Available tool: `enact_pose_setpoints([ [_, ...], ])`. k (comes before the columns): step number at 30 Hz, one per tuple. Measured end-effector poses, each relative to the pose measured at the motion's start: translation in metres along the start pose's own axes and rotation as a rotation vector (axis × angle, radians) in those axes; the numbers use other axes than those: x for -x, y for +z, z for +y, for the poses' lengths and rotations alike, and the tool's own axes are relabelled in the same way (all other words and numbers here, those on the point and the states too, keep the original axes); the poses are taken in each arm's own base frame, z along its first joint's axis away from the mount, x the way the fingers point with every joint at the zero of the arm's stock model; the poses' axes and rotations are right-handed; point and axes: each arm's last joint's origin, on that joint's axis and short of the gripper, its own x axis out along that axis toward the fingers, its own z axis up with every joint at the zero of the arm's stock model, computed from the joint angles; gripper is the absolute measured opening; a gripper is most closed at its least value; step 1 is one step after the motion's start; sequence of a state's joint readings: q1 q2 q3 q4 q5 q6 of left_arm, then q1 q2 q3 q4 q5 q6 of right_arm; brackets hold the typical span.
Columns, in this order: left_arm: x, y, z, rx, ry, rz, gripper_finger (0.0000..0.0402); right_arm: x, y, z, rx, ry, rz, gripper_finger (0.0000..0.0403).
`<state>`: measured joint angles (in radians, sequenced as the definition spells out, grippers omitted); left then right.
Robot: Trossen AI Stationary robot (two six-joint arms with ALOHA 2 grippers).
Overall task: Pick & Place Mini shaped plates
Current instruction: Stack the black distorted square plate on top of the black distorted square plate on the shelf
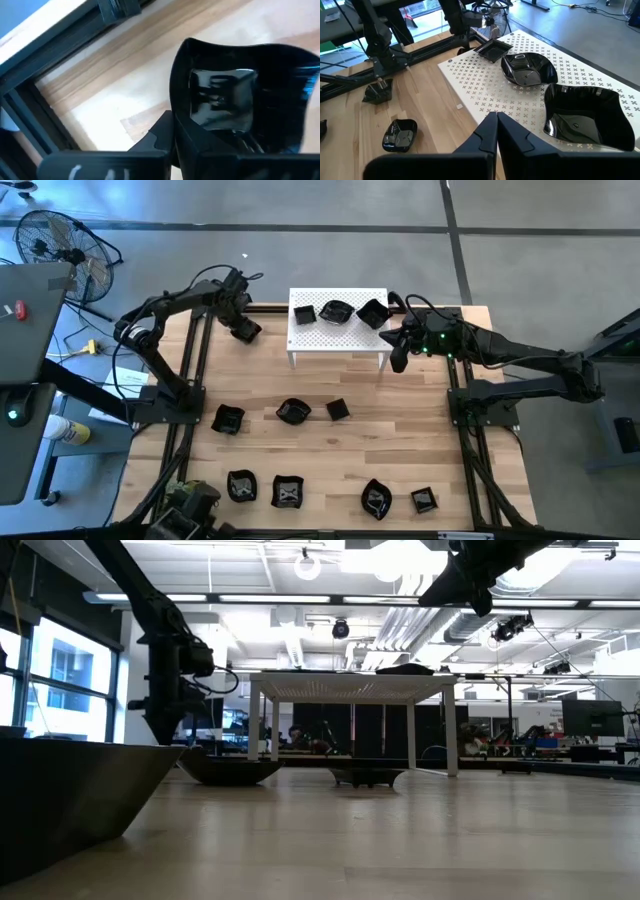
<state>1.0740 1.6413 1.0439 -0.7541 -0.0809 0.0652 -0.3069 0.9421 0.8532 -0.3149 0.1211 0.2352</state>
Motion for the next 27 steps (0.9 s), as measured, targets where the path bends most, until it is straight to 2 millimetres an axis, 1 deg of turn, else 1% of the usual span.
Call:
enact_pose_setpoints([
  [4,0.015,0.005,0.0,-0.009,-0.052,0.014,0.0002,0.0,0.0,0.0,0.0,0.0,0.0,0.0002],
  [7,0.034,0.005,0.0,0.001,-0.082,-0.002,0.0001,0.0,0.0,0.0,0.0,0.0,0.0,0.0005],
  [10,0.052,0.0,0.0,0.024,-0.131,-0.016,0.0001,0.0,0.0,0.0,0.0,0.005,0.002,0.0006],
  [13,0.067,-0.008,0.0,0.039,-0.164,-0.036,0.0,0.0,0.0,0.0,0.0,0.008,0.003,0.0003],
  [16,0.074,-0.021,-0.001,0.046,-0.2,-0.007,0.0,0.0,0.0,0.0,0.0,0.008,0.003,0.0002],
  [19,0.082,-0.034,-0.004,0.064,-0.283,0.012,0.0,0.0,0.0,0.0,0.0,0.008,0.003,0.0004],
  [23,0.095,-0.054,-0.017,0.069,-0.373,0.008,0.0,0.0,0.0,0.0,-0.006,0.017,0.005,0.0006],
  [27,0.12,-0.072,-0.03,0.098,-0.429,-0.061,0.0,0.0,0.0,0.001,-0.056,0.052,0.015,0.0002],
])
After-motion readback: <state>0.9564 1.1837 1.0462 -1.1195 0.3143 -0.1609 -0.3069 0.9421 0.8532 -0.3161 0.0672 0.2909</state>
